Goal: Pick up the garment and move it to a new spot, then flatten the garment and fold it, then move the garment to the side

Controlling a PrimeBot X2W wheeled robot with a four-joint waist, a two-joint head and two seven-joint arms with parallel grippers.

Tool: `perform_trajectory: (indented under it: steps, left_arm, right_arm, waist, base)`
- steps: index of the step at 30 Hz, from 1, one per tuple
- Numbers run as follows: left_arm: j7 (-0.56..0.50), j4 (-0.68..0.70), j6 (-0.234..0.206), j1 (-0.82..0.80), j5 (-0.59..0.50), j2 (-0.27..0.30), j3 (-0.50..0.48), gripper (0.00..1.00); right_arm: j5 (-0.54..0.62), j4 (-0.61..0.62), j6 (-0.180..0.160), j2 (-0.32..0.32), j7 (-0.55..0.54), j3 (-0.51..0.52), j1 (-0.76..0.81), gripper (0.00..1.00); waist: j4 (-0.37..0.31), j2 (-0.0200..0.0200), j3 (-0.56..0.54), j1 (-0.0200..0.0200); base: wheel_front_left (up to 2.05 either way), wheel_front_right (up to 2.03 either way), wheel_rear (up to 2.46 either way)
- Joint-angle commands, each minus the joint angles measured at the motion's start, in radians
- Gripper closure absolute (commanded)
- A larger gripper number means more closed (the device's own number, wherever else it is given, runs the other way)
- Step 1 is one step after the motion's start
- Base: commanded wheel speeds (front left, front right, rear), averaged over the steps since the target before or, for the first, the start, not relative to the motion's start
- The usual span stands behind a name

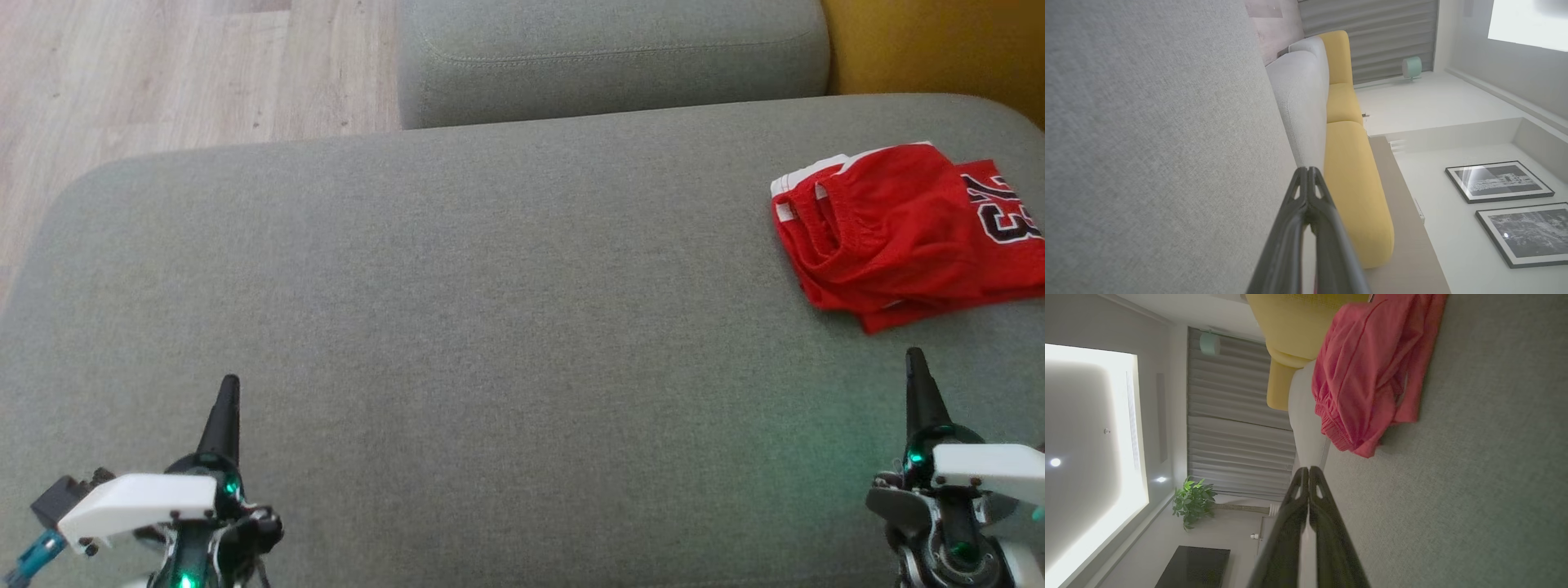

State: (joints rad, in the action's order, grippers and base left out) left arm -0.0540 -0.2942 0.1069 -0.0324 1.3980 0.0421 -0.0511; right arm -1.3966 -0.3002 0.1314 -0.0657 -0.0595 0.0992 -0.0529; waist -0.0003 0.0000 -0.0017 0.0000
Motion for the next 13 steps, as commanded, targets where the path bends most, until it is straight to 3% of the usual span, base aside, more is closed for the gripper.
perform_trajectory:
  steps: [1,13]
  left_arm:
    - [-0.009,0.038,0.009,-0.064,0.021,0.008,-0.040,1.00]
    - [-0.044,0.045,0.019,-0.072,0.153,0.008,-0.056,1.00]
  right_arm:
    - [-0.023,0.041,-0.001,0.002,-0.007,-0.014,-0.050,1.00]
    - [-0.154,0.051,-0.001,0.011,-0.040,0.006,-0.054,1.00]
  waist:
    - [0.000,0.0000,0.000,0.0000]
    - [0.000,0.0000,0.003,0.0000]
  base:
    - [0.00,0.00,0.00]
    - [0.00,0.00,0.00]
